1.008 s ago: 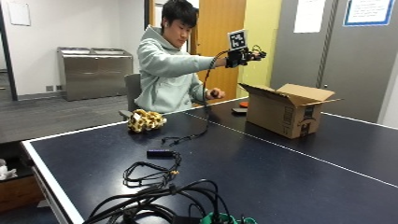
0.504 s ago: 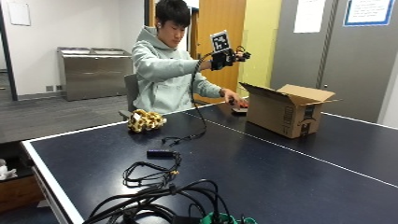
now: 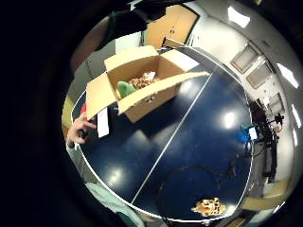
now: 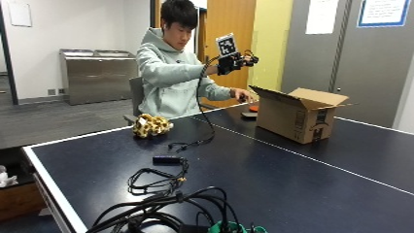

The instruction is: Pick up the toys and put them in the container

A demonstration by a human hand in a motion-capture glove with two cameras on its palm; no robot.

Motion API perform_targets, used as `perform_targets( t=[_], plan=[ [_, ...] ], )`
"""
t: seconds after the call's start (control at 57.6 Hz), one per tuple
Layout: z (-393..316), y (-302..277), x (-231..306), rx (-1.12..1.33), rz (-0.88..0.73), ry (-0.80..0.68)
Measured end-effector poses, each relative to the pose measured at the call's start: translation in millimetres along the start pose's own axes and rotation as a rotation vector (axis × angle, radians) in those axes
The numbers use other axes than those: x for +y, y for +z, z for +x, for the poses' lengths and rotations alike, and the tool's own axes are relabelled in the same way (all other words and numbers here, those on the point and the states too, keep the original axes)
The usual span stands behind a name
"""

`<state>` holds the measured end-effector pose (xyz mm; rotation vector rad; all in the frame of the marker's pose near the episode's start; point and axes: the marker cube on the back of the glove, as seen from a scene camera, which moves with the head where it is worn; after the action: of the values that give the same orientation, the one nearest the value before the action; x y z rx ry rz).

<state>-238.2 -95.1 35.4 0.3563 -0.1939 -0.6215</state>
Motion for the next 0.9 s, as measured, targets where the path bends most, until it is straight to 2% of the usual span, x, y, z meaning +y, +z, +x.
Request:
perform_targets(
  t=[0.087,0.174,0.295,0.452,0.521,0.608,0.782,0.903],
  plan=[
    [5.0,3.5,0.9,0.083,-0.006,0.082],
    [9.2,2.3,9.6,0.090,-0.002,-0.071],
    [4.2,-4.7,11.4,-0.024,0.004,0.016],
    [8.5,-6.5,17.3,-0.018,-0.001,-0.001],
    [9.3,-6.8,22.7,-0.034,-0.008,-0.083],
    [0.8,-6.3,23.6,-0.062,-0.010,-0.056],
    [9.7,0.6,21.2,0.060,-0.017,0.059],
    [6.0,-2.3,23.1,-0.042,-0.022,0.023]
  ],
)
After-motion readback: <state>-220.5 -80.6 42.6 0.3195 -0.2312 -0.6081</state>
